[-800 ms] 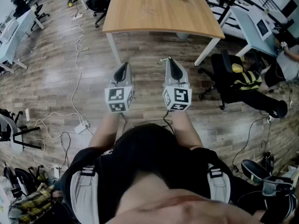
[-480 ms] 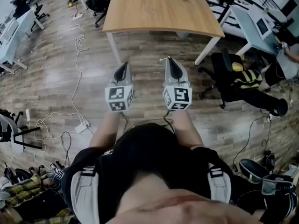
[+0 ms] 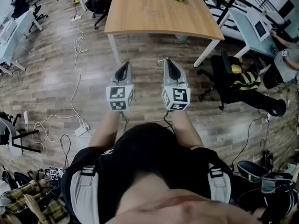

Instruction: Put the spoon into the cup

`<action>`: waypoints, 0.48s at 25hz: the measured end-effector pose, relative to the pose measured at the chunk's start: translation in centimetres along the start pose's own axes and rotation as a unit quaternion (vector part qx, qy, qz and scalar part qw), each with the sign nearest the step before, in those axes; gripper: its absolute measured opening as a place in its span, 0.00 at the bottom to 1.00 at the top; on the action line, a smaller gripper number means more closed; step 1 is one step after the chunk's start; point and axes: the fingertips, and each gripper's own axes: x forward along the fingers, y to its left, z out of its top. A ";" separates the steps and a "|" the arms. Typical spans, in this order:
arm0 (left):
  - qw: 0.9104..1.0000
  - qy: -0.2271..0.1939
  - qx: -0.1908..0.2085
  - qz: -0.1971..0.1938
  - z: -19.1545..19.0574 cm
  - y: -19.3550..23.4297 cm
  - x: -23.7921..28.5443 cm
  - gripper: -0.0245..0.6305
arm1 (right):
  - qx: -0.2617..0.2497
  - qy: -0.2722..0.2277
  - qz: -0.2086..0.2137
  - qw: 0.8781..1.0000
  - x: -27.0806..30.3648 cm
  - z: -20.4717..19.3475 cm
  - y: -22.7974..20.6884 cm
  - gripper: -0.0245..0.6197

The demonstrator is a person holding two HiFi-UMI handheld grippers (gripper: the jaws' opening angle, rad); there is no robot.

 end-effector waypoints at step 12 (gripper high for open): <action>1.000 0.002 0.000 -0.017 -0.8 5.3 -0.9 0.05 | -0.007 -0.004 -0.015 1.000 2.7 -0.5 5.0 0.05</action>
